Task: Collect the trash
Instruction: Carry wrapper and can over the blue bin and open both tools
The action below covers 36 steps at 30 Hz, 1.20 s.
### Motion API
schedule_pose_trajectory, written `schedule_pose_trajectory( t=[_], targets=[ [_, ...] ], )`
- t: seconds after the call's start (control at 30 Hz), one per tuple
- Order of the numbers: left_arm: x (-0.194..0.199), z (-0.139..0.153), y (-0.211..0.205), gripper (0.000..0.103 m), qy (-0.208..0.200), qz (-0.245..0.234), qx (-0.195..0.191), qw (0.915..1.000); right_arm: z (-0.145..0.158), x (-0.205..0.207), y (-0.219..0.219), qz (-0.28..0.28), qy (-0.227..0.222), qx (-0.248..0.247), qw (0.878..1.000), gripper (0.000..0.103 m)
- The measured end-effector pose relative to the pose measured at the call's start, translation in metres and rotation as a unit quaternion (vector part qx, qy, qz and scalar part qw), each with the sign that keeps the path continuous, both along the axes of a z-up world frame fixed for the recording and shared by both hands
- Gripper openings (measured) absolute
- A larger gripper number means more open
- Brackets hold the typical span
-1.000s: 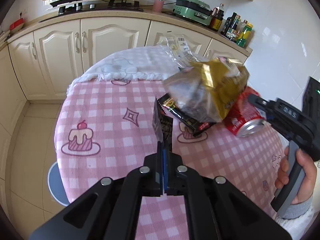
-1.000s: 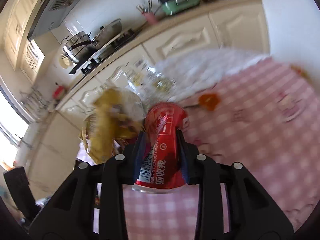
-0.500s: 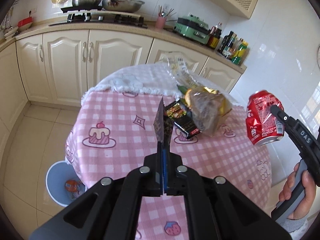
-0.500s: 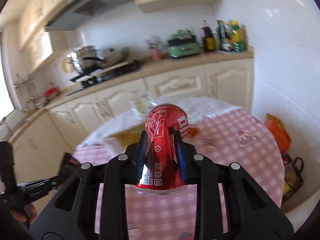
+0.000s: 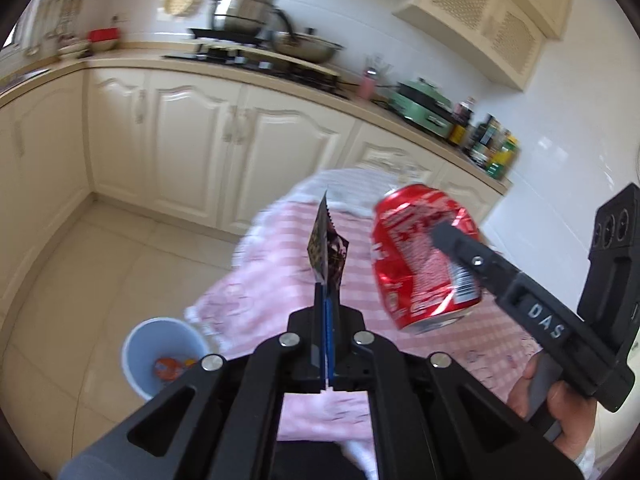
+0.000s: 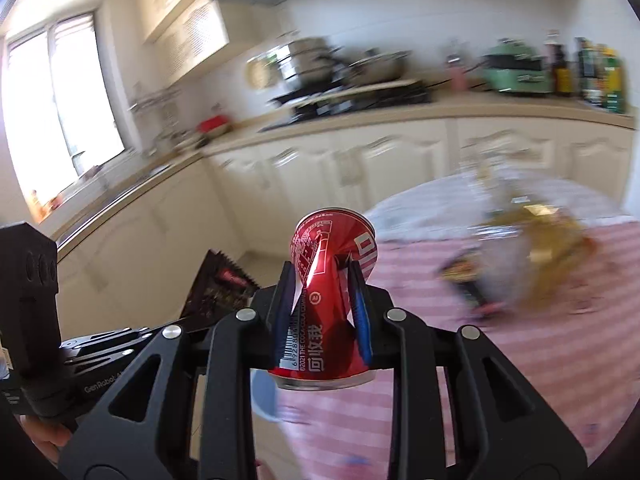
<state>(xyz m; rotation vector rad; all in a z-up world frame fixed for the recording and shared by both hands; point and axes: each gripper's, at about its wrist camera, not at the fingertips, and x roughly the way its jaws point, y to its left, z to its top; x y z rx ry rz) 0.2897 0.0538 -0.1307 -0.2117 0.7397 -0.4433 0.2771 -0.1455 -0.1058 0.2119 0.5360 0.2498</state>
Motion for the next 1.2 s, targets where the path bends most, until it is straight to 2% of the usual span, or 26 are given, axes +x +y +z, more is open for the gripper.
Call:
schedule_pose_trajectory(
  t=[0.1,0.23,0.3,0.43,0.5,0.7,0.9,0.97,1.03,1.1,1.17,1.2],
  targets=[
    [0.006,-0.012,0.038,0.0,0.013,0.036,0.003,0.9993,-0.021,0.028,0.053,0.05,0.025,-0.002,0.998,0.027],
    [0.026,-0.052,0.096,0.0,0.056,0.096,0.003,0.9938,-0.068,0.067,0.118,0.103,0.071,-0.013,0.992,0.027],
    [0.04,-0.078,0.12,0.0,0.082,0.117,-0.002,0.9897,-0.096,0.086,0.141,0.118,0.098,-0.017,0.988,0.027],
    [0.076,-0.151,0.158,0.0,0.151,0.149,-0.001,0.9773,-0.174,0.127,0.181,0.13,0.166,-0.043,0.977,0.027],
    [0.094,-0.191,0.167,0.0,0.188,0.153,-0.004,0.9702,-0.21,0.143,0.189,0.127,0.195,-0.055,0.971,0.027],
    [0.139,-0.271,0.171,0.0,0.246,0.15,-0.011,0.9575,-0.3,0.179,0.197,0.11,0.267,-0.073,0.955,0.027],
    [0.169,-0.325,0.172,0.001,0.264,0.138,-0.031,0.9542,-0.354,0.206,0.2,0.1,0.304,-0.081,0.944,0.027],
    [0.169,-0.334,0.171,0.006,0.267,0.142,-0.04,0.9524,-0.365,0.215,0.199,0.096,0.31,-0.08,0.943,0.027],
    [0.174,-0.344,0.169,0.026,0.283,0.149,-0.031,0.9469,-0.376,0.223,0.197,0.089,0.315,-0.077,0.942,0.027],
    [0.183,-0.351,0.17,0.031,0.298,0.158,-0.018,0.9411,-0.384,0.228,0.197,0.082,0.32,-0.07,0.941,0.027],
    [0.185,-0.353,0.175,0.032,0.303,0.161,-0.021,0.9391,-0.391,0.227,0.191,0.081,0.326,-0.066,0.94,0.027],
    [0.186,-0.354,0.178,0.037,0.305,0.165,-0.021,0.9376,-0.394,0.227,0.192,0.082,0.328,-0.067,0.939,0.027]
  ],
)
